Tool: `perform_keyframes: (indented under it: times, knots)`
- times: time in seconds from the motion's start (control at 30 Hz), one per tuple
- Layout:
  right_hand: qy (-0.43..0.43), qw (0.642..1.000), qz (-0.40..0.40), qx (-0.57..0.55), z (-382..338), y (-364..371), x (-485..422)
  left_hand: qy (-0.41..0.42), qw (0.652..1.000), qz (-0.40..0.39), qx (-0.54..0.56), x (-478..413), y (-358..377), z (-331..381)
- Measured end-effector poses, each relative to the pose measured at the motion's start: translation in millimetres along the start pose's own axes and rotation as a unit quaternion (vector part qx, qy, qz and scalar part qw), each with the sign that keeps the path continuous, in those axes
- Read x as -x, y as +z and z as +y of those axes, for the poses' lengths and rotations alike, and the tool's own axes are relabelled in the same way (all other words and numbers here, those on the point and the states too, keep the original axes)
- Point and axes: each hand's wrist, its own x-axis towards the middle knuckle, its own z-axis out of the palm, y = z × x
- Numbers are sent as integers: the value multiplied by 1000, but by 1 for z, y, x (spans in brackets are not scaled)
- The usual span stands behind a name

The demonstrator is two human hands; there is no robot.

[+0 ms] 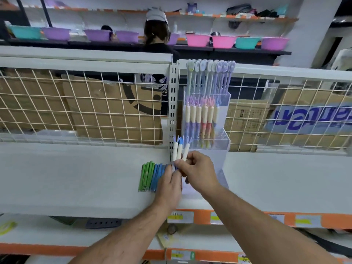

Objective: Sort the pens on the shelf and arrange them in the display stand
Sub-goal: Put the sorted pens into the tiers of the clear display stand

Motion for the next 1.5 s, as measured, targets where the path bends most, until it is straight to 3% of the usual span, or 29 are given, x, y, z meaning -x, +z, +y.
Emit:
perform_keyframes:
  times: [0.27, 0.8, 1.17, 1.5]
  knots:
    - [2, 997, -67, -41, 10, -76, -7, 18, 1000, -8, 11, 11, 67, 15]
    - [-26, 999, -6, -38, -23, -151, -57, -9, 997, -24, -78, -20, 91, 13]
    - [-47, 997, 66, 18, -52, -152, -115, -20, 998, -46, -41, -26, 85, 9]
    - [-43, 994, 38, 97, -43, -137, -116, -17, 997, -59, -41, -26, 81, 10]
